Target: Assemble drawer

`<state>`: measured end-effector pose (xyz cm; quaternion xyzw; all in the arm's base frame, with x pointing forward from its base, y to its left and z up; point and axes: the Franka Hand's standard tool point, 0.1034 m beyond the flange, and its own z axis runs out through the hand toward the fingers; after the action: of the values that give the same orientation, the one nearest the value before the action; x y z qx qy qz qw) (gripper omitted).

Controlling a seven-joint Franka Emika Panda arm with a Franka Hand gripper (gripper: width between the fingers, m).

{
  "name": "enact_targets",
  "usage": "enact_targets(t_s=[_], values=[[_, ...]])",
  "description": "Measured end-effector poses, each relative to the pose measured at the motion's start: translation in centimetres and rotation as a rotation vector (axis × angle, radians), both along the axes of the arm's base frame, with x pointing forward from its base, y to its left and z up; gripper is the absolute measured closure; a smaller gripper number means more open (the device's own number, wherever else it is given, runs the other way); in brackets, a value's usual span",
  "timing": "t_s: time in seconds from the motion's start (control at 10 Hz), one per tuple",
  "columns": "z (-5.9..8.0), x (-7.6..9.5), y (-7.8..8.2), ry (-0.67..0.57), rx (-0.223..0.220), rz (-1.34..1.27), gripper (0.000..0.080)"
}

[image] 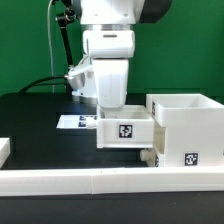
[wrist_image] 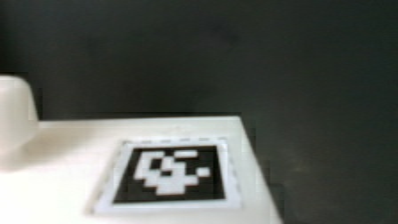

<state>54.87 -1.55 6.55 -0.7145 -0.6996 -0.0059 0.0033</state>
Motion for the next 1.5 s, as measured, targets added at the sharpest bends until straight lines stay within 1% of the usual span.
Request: enact_targets(t_s=[0.1,0.4,0.8,1.1,1.4,1.5], values=[[-0.2,0.0,0.3,0.003,-0.002,0.011,0.0758],[-0.3,-0.1,0.2,0.003,-0.002,0.009,0.0758],[-0.6,-0.5,0.8,0.012,0.0,0.018,0.0758],[-0.9,-0.6,0.8,0.018,0.002,0.018,0.0758],[-0.8,-0.4,1.4,0.014,0.004,-0.003,0.0758],[-0.8,-0.4,2.0,0.014,0.005,0.001,0.0758]])
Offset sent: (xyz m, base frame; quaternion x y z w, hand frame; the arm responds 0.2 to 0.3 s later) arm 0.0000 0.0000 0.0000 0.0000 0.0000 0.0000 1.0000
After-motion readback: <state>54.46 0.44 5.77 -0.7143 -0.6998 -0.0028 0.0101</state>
